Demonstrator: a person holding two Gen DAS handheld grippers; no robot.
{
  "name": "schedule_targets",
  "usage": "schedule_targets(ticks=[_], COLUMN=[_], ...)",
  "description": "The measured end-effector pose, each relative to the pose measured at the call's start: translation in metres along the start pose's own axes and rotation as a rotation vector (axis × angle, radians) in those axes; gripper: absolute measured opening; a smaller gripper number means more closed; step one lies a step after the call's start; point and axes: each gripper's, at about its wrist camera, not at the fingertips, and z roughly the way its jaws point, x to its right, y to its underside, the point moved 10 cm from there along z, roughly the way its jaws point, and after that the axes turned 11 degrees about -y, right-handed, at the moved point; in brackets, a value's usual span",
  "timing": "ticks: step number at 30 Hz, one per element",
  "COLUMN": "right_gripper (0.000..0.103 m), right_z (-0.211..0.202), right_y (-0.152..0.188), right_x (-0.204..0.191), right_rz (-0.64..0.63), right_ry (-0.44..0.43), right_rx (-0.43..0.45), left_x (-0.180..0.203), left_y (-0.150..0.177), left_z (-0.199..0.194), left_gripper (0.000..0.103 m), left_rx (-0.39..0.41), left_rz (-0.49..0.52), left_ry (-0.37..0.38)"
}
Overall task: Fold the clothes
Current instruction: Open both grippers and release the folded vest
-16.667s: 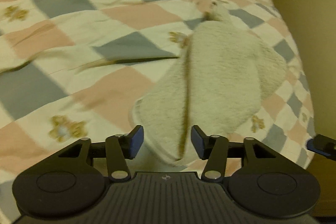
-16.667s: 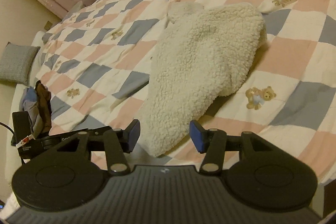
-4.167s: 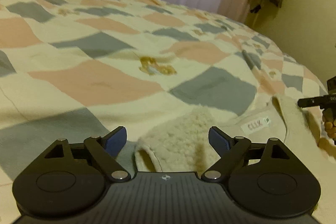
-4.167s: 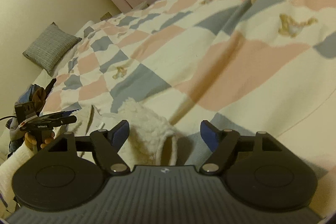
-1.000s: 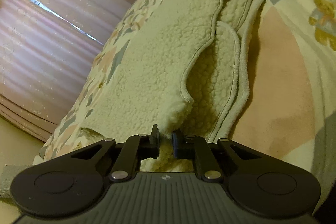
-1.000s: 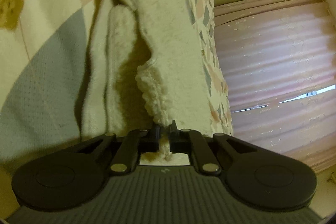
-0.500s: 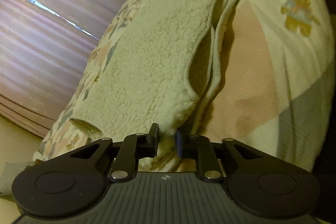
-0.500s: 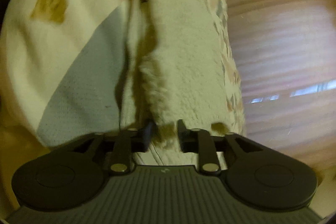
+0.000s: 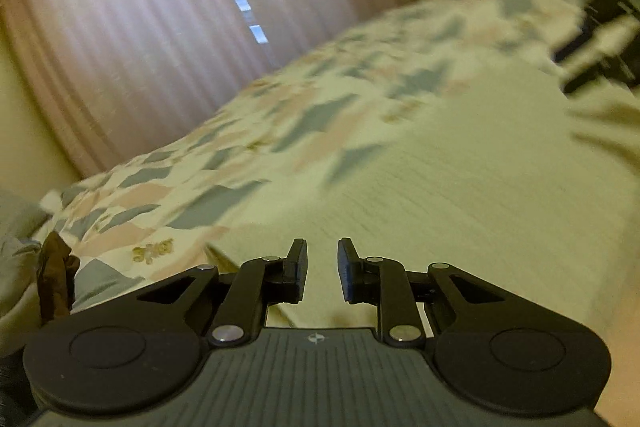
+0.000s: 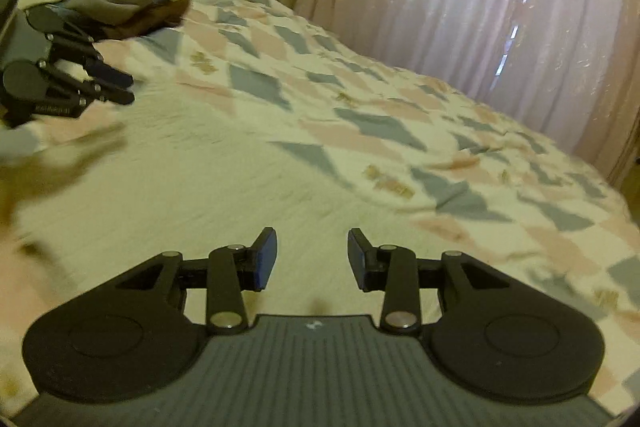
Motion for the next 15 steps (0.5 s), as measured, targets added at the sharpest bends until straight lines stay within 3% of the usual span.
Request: schedule_targets(ticks=[3,6,7,9,11,13,14,15], right_gripper=[0.033,0.033,0.039,0.046,0.046,0.029,0.024,0.023], right_z=[0.045,0.095,0.106,0.117,0.116,0.104,0.094,0.081], right_y=[0.002,0.034,0.043,0.048,0.050,0.051,0.051,0.050], right_x=[0.038,0.082,0.093,0.108,0.125,0.143,0.151,0.156], right_rz=[0.055,0.174,0.217,0.279,0.370,0.454,0.487,0.511], right_ry=[0.043,0.034,0.025,0.021,0.039,0.090,0.117,0.131], right_rx=[-0.041,-0.120,-0.131,-0.118,-0.094,-0.065,-0.046,-0.014], left_x=[-0.012,-0.017,-0.017,-0.013,-0.013,-0.025,-0.034,-0.044], left_y=[0.000,0.018,0.029,0.045,0.049,0.046,0.045,0.045], left_z=[0.048,0.100,0.119,0.144,0.155,0.154,0.151,0.148], left_gripper=[0.022,0.020,0.020,0.020,0.020,0.020,0.019,0.011], left_rx=[-0.048,-0.143,-0.186,-0.224,-0.227,-0.214,-0.214,-0.214], left_rz=[-0.051,-0.089,-0.101,-0.118,-0.136,-0.188,-0.228,-0.270], left_ry=[-0.013,-0.002,0.012,0.034,0.036,0.019,0.008,-0.003])
